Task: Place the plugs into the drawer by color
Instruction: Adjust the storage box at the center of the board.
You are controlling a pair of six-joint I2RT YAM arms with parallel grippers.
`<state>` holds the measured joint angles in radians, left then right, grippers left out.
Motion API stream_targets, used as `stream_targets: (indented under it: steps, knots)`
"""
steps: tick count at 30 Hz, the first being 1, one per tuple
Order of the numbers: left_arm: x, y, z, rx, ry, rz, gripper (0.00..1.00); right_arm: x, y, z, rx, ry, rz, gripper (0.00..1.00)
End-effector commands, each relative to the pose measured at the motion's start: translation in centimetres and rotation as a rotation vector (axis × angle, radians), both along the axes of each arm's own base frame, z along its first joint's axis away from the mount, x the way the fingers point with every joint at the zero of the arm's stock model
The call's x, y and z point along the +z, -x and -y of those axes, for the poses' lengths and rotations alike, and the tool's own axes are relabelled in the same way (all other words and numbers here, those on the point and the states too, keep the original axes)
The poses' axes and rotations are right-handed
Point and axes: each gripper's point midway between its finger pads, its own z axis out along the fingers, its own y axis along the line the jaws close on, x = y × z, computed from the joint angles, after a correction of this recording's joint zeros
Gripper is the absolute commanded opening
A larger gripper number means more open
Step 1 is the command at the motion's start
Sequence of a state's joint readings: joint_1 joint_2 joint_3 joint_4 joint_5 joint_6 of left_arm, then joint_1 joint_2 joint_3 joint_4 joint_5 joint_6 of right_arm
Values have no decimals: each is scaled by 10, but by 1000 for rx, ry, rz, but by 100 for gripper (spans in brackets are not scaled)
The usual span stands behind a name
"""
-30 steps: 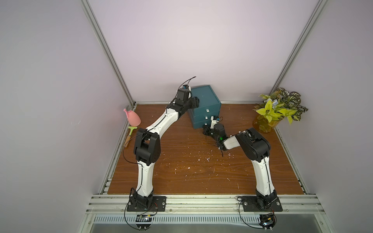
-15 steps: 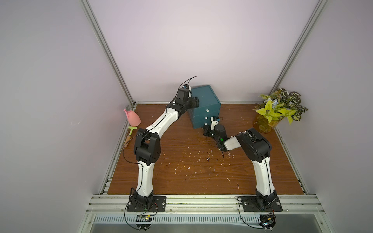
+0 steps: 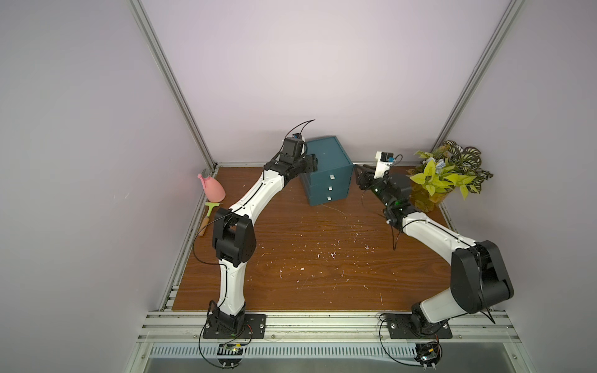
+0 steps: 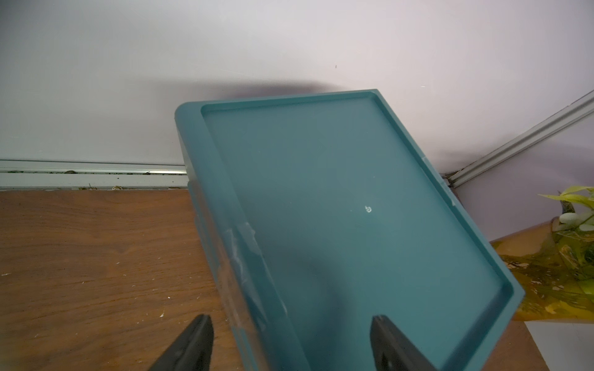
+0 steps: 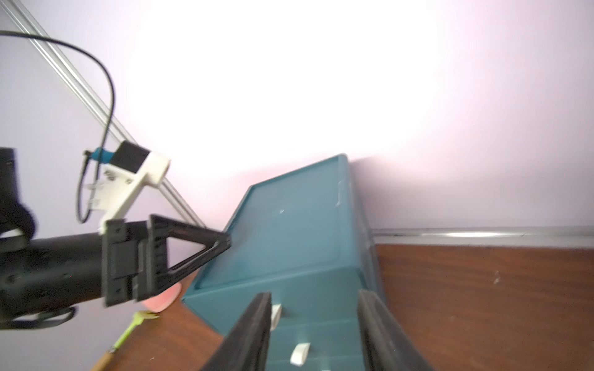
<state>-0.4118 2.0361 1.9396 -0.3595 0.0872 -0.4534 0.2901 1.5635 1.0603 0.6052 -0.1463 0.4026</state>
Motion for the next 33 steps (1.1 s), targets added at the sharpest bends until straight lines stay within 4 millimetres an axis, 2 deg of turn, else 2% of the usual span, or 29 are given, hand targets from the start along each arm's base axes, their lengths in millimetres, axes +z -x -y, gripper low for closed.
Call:
stream_targets:
  steps: [1,5,9,15,21,28,33]
  knots:
    - [31,8,2,-18,27,39,73,-17,-18,-11,158,-17,-109,59]
    - [21,10,3,-27,27,15,73,-24,-46,-22,290,-75,-176,63]
    - [12,9,6,-37,29,-3,73,-36,-52,-38,390,-109,-214,62]
    - [0,4,20,-82,73,-32,71,-46,-39,-42,428,-135,-194,49]
    - [0,-5,31,-106,125,-26,69,-45,-21,-49,445,-150,-179,47]
    - [4,-13,39,-122,155,-14,67,-41,1,-73,484,-150,-169,43]
    - [11,-14,42,-138,158,-1,67,-39,9,-89,510,-144,-166,42]
